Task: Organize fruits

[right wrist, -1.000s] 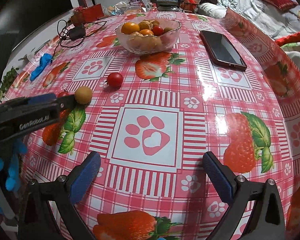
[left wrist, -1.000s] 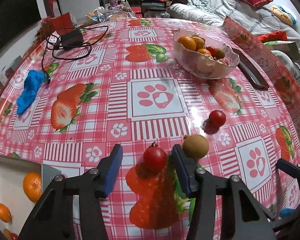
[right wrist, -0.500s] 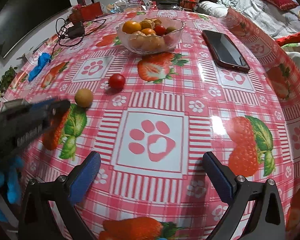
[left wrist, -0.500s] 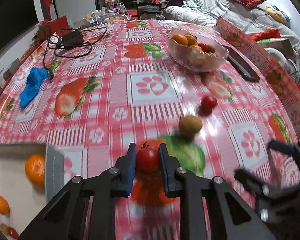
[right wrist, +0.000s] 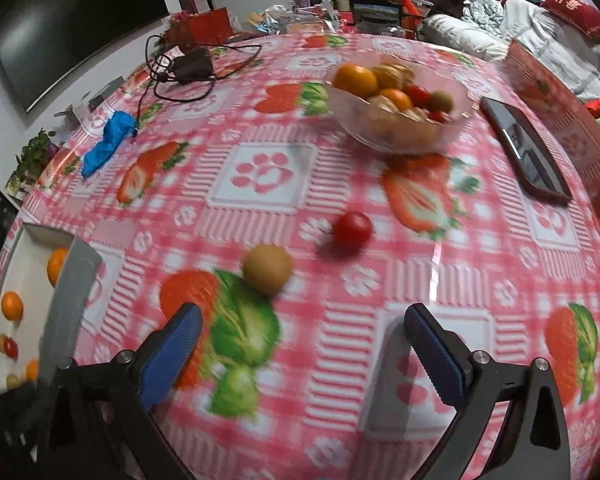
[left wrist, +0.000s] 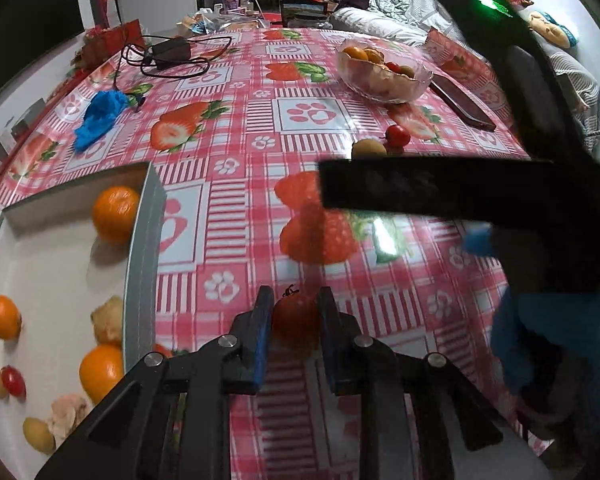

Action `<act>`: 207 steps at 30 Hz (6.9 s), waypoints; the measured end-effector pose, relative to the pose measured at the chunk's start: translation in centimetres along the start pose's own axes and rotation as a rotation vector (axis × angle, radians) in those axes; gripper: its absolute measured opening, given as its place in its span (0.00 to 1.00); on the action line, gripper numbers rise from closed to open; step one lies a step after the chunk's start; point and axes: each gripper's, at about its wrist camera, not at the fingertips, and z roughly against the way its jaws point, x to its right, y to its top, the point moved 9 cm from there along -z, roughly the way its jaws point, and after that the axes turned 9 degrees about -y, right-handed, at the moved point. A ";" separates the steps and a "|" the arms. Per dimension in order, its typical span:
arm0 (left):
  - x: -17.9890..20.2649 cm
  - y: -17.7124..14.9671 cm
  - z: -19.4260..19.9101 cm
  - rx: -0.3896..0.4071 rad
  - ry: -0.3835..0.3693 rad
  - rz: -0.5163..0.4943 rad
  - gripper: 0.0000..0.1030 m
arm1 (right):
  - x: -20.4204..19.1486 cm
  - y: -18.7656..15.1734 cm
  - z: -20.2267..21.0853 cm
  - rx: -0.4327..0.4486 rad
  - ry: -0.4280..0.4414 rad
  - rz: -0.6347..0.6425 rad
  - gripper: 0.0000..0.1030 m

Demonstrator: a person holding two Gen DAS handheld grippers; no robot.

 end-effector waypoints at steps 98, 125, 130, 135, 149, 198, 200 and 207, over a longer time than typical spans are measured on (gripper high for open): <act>2.8 -7.4 4.5 -0.015 -0.029 0.045 0.24 | 7.9 -16.4 10.8 0.002 0.114 -0.206 0.29; -0.7 -5.9 10.9 0.108 -0.090 0.084 0.24 | 4.6 -14.2 12.5 -0.009 0.121 -0.151 0.29; -4.4 -5.7 12.6 0.150 -0.066 0.146 0.24 | 2.1 -12.6 13.1 0.002 0.133 -0.105 0.28; -8.3 -6.7 13.9 0.167 -0.018 0.204 0.24 | -1.5 -11.2 13.2 -0.002 0.165 -0.049 0.29; -13.7 -10.3 14.5 0.138 0.059 0.296 0.24 | -15.6 -9.1 13.4 -0.004 0.294 0.202 0.28; -17.9 -7.3 10.4 0.061 0.100 0.307 0.24 | -22.7 -6.3 8.7 -0.070 0.298 0.333 0.28; -17.8 -7.4 10.4 0.058 0.100 0.308 0.24 | -22.7 -6.5 8.6 -0.073 0.298 0.340 0.28; -17.6 -7.8 10.5 0.050 0.103 0.307 0.24 | -22.8 -6.5 8.9 -0.065 0.298 0.355 0.28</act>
